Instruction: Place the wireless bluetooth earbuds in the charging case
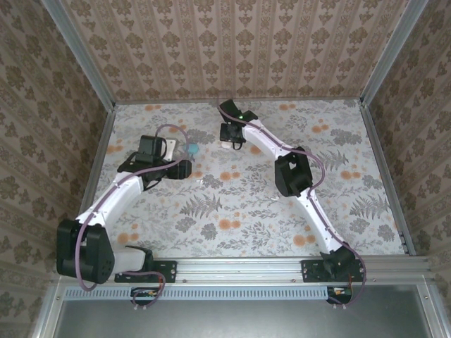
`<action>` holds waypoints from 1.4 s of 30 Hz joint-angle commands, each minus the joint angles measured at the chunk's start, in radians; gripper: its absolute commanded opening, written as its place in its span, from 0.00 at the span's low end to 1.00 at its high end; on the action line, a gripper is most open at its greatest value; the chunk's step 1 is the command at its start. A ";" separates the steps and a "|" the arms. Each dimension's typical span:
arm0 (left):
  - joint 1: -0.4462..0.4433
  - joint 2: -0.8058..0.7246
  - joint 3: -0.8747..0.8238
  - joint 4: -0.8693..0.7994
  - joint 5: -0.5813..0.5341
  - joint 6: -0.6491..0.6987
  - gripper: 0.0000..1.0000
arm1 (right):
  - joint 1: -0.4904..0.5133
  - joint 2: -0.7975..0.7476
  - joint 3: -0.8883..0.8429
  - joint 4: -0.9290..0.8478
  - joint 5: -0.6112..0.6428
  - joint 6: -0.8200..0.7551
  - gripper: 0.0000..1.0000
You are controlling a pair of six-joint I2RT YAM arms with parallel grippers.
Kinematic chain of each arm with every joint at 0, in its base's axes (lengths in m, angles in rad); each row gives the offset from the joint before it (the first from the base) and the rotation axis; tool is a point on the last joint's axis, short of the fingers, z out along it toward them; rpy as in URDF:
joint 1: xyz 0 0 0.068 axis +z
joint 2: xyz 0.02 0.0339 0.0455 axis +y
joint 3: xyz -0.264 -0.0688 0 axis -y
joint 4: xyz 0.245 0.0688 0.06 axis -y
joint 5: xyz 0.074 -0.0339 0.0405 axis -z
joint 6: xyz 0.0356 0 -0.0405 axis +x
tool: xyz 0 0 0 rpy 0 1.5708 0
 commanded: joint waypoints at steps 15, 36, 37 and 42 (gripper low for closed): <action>-0.044 -0.161 -0.077 -0.070 0.140 -0.071 0.70 | 0.086 -0.653 -1.137 0.320 -0.160 0.196 0.49; -0.448 -0.121 -0.159 0.002 -0.032 -0.152 0.72 | 0.063 -1.075 -1.372 0.234 -0.286 0.146 0.56; -0.484 -0.099 -0.153 0.013 -0.046 -0.151 0.72 | 0.051 -1.091 -1.397 0.243 -0.298 0.155 0.56; -0.628 0.082 -0.075 0.049 -0.122 -0.125 0.74 | -0.007 -1.167 -1.495 0.307 -0.336 0.170 0.57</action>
